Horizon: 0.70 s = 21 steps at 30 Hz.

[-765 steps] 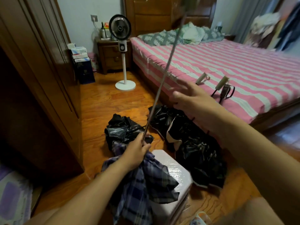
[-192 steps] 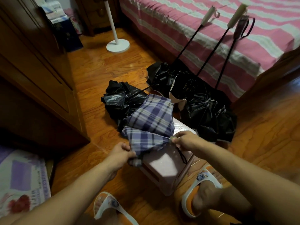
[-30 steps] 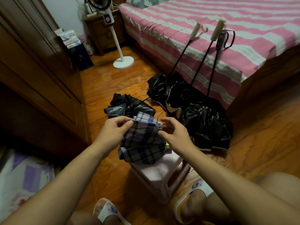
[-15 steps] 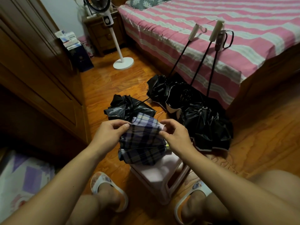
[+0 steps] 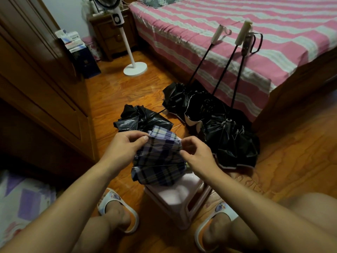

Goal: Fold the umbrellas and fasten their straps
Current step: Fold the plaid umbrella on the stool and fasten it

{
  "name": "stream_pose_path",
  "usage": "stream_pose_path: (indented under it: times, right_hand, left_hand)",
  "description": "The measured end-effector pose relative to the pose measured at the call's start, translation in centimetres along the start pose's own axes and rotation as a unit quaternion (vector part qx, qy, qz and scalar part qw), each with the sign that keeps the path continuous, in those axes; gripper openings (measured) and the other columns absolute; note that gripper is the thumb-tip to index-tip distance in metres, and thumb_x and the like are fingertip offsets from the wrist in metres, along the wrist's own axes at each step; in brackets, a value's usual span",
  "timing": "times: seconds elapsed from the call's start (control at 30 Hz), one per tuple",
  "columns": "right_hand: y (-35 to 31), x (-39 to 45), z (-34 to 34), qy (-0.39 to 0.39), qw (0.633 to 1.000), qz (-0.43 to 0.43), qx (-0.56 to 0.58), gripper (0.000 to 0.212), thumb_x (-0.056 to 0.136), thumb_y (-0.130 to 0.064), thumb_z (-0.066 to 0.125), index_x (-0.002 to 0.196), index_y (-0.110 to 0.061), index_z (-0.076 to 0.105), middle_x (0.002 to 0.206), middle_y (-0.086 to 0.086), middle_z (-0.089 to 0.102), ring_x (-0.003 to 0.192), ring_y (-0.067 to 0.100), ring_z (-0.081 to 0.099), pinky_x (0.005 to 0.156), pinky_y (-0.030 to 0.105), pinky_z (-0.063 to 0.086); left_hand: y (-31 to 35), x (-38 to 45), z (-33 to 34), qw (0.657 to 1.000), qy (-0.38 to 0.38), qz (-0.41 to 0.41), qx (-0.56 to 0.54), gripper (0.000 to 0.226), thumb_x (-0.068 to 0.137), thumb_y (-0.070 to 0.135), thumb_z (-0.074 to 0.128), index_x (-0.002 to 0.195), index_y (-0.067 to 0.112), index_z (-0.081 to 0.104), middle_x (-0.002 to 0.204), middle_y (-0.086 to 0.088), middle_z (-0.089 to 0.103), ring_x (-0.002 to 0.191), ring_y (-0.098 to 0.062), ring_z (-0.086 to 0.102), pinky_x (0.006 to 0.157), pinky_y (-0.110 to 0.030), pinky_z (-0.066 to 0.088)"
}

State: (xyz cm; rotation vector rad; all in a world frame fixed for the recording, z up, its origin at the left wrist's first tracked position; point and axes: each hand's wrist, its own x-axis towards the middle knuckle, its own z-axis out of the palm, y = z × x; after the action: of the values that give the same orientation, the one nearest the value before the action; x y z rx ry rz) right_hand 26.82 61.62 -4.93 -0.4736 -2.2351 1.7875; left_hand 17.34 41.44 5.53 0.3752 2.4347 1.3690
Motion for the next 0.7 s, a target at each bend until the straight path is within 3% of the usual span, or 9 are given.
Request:
stream_pose_path:
  times: [0.17,0.27,0.37,0.47,0.6,0.7]
  right_hand:
    - [-0.7,-0.4,0.2,0.040,0.998,0.025,0.041,0.038,0.089,0.002,0.066,0.106,-0.031,0.057,0.099,-0.006,0.067,0.092,0.002,0.065,0.072,0.012,0.050]
    - [-0.8,-0.3,0.0,0.089,0.991,0.068,0.074,0.048,0.082,0.015,0.052,0.098,-0.031,0.053,0.096,0.001,0.063,0.093,0.018,0.066,0.075,0.026,0.052]
    - [-0.4,0.0,-0.3,0.118,0.984,0.099,0.093,0.042,0.079,0.016,0.046,0.091,-0.023,0.056,0.091,0.004,0.065,0.089,0.025,0.065,0.074,0.039,0.054]
    - [-0.6,-0.3,-0.2,0.090,0.989,0.087,0.082,0.036,0.081,0.014,0.048,0.086,-0.020,0.059,0.087,0.002,0.070,0.079,0.019,0.062,0.064,0.031,0.045]
    - [-1.1,-1.1,0.3,0.038,0.996,0.025,0.077,0.031,0.090,0.006,0.060,0.100,-0.023,0.063,0.096,-0.004,0.071,0.093,0.007,0.067,0.081,0.025,0.056]
    - [-1.2,-1.1,0.7,0.009,0.996,-0.013,0.085,0.032,0.092,-0.002,0.069,0.108,-0.028,0.062,0.105,-0.009,0.070,0.100,-0.001,0.066,0.084,0.017,0.054]
  left_hand:
    - [0.7,0.1,0.5,1.000,-0.004,0.023,0.009,0.016,0.099,0.024,0.065,0.096,0.032,0.079,0.097,0.013,0.076,0.094,-0.006,0.070,0.083,-0.032,0.053]
    - [0.9,0.0,0.4,1.000,0.001,0.017,0.003,0.017,0.100,0.025,0.064,0.096,0.033,0.078,0.096,0.012,0.077,0.092,-0.005,0.070,0.080,-0.029,0.051]
    - [1.0,-0.1,0.3,1.000,0.001,0.012,-0.003,0.017,0.100,0.025,0.064,0.096,0.033,0.078,0.095,0.013,0.077,0.090,-0.003,0.070,0.080,-0.030,0.053]
    - [1.1,-0.2,0.4,1.000,0.000,0.013,-0.001,0.017,0.100,0.025,0.064,0.097,0.032,0.079,0.095,0.013,0.077,0.090,-0.003,0.070,0.082,-0.031,0.054]
    - [1.0,-0.4,0.4,1.000,0.001,0.008,0.001,0.017,0.100,0.024,0.063,0.098,0.031,0.079,0.095,0.013,0.077,0.090,-0.002,0.070,0.081,-0.029,0.054]
    - [0.5,-0.4,0.2,1.000,0.011,-0.004,-0.006,0.017,0.100,0.024,0.063,0.100,0.029,0.079,0.097,0.011,0.077,0.092,-0.003,0.070,0.080,-0.027,0.054]
